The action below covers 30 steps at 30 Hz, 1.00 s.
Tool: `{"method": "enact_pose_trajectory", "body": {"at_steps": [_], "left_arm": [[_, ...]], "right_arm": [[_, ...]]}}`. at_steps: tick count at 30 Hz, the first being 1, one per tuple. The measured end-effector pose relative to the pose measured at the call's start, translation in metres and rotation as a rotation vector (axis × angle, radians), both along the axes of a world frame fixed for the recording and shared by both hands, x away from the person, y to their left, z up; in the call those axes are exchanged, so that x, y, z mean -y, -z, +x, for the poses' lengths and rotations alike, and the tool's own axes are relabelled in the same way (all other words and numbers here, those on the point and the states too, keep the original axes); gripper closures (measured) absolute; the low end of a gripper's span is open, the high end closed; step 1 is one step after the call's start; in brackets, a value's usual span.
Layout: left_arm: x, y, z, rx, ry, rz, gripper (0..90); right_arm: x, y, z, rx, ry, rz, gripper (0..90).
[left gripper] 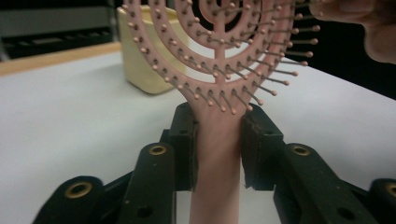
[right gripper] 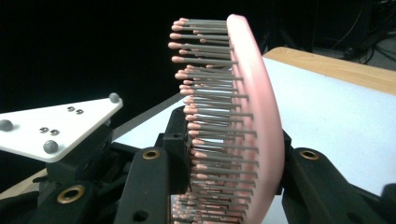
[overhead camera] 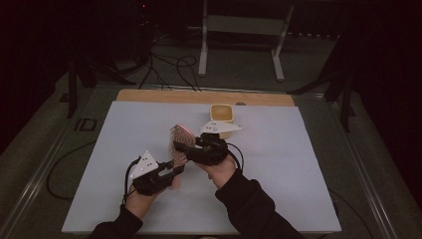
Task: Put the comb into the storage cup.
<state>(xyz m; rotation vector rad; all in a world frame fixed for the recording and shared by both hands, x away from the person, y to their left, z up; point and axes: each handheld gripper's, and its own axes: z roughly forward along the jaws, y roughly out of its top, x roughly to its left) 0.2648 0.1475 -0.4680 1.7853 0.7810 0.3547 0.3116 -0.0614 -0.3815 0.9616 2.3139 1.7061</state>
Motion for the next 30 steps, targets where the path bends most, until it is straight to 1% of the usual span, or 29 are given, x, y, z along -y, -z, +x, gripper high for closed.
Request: {"method": "enact_pose_trajectory", "body": {"at_steps": [1, 2, 4, 5, 6, 8, 10, 12, 15, 17, 18, 19, 20, 22, 23, 24, 25, 26, 27, 30], "left_arm": [[0.000, 0.000, 0.000, 0.000, 0.000, 0.000, 65.8], [0.001, 0.000, 0.000, -0.011, 0.010, 0.005, 63.4], [0.002, 0.001, 0.001, -0.017, 0.017, 0.007, 60.3], [0.003, 0.001, 0.001, -0.029, 0.017, 0.007, 58.2], [0.003, 0.001, 0.002, -0.036, 0.014, 0.013, 54.0], [0.003, 0.001, 0.002, -0.050, 0.014, 0.003, 49.2], [0.003, 0.000, 0.003, -0.069, 0.017, 0.018, 44.1], [0.004, 0.000, 0.003, -0.076, 0.011, 0.035, 39.0], [0.005, 0.000, 0.003, -0.087, 0.009, 0.047, 30.2], [0.005, 0.000, 0.003, -0.087, 0.002, 0.062, 24.0], [0.005, 0.000, 0.003, -0.095, 0.002, 0.072, 21.5], [0.004, -0.001, 0.003, -0.093, -0.004, 0.080, 17.3], [0.003, -0.001, 0.004, -0.098, 0.002, 0.081, 16.0], [0.002, -0.001, 0.004, -0.098, -0.013, 0.090, 12.2], [0.000, -0.001, 0.004, -0.107, -0.007, 0.087, 11.5], [-0.002, 0.000, 0.004, -0.115, 0.015, 0.087, 8.3], [-0.003, 0.001, 0.004, -0.121, 0.026, 0.085, 3.8], [-0.003, 0.001, 0.004, -0.127, 0.032, 0.088, 2.9], [-0.005, 0.002, 0.003, -0.120, 0.028, 0.100, 0.6], [-0.009, 0.003, 0.001, -0.124, 0.044, 0.082, 0.2]], "right_arm": [[0.000, 0.000, 0.000, 0.000, 0.000, 0.000, 64.3], [0.001, -0.001, 0.000, 0.013, 0.002, 0.004, 64.4], [0.001, -0.002, -0.001, 0.016, 0.004, 0.004, 64.4], [0.002, -0.003, 0.000, 0.022, 0.004, 0.004, 64.4], [0.002, -0.003, 0.000, 0.025, 0.004, 0.006, 64.4], [0.004, -0.005, 0.001, 0.029, 0.005, 0.010, 64.4], [0.006, -0.006, 0.001, 0.028, 0.007, 0.014, 64.4], [0.007, -0.008, 0.001, 0.034, 0.003, 0.015, 64.4], [0.010, -0.010, 0.001, 0.043, -0.003, 0.014, 64.4], [0.011, -0.012, 0.001, 0.048, -0.007, 0.009, 64.4], [0.013, -0.013, 0.001, 0.053, -0.007, 0.008, 64.4], [0.014, -0.014, 0.001, 0.052, -0.007, 0.009, 64.4], [0.016, -0.014, 0.001, 0.052, -0.009, 0.011, 64.4], [0.018, -0.015, 0.002, 0.055, -0.012, 0.009, 64.4], [0.019, -0.016, 0.002, 0.056, -0.011, 0.010, 64.4], [0.020, -0.016, 0.002, 0.055, -0.007, 0.010, 64.4], [0.022, -0.017, 0.002, 0.053, -0.009, 0.011, 64.4], [0.022, -0.017, 0.003, 0.053, -0.010, 0.011, 64.4], [0.023, -0.017, 0.003, 0.057, -0.010, 0.009, 64.4], [0.026, -0.018, 0.002, 0.061, -0.012, 0.005, 64.4]]}}
